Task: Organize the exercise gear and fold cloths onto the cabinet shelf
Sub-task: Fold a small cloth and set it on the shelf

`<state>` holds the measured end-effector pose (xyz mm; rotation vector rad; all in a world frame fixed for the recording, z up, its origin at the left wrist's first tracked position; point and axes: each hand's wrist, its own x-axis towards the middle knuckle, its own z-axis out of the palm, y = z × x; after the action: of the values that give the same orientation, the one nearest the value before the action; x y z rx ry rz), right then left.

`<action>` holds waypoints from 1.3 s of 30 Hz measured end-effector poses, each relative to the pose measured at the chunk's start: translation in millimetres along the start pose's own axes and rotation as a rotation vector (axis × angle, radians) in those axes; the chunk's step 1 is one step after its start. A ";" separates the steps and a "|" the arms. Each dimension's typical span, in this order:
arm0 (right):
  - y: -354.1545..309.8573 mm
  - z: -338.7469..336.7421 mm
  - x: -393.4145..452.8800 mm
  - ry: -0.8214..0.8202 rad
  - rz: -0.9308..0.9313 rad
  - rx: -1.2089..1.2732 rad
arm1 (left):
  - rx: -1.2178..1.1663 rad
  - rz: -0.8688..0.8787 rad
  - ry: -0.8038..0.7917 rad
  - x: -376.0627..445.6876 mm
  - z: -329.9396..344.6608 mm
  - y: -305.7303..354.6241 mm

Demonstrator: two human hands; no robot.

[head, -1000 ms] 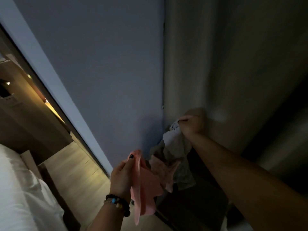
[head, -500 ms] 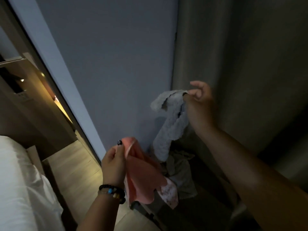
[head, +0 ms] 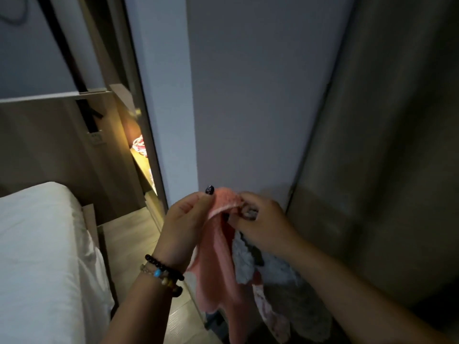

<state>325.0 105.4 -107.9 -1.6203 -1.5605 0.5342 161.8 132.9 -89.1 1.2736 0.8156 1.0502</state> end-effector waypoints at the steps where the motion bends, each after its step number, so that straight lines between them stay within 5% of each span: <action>1: -3.3 9.2 4.9 0.009 -0.002 -0.009 | 0.027 0.031 -0.005 3.1 -10.0 0.5; 6: -12.0 52.7 30.6 0.027 0.018 -0.097 | 0.288 0.175 -0.038 25.6 -76.2 -17.3; 11: -21.2 99.8 65.8 0.018 0.106 -0.135 | 0.818 0.305 0.073 49.7 -134.0 -60.2; 18: -48.4 164.3 116.6 0.015 0.134 -0.103 | 0.669 0.227 0.239 81.1 -212.9 -97.9; 25: -88.5 220.9 170.2 0.116 0.049 0.131 | 0.505 -0.093 0.318 101.6 -281.0 -126.9; 35: -87.9 279.4 277.8 0.210 0.114 0.270 | 0.518 -0.308 0.931 149.8 -398.5 -150.5; 39: -85.2 320.1 322.2 0.143 0.124 0.265 | 0.406 -0.280 1.018 197.9 -421.6 -134.9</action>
<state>73.4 490.0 -156.1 -1.5221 -1.2343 0.6482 -140.1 467.1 -269.0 0.8396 1.9959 1.3322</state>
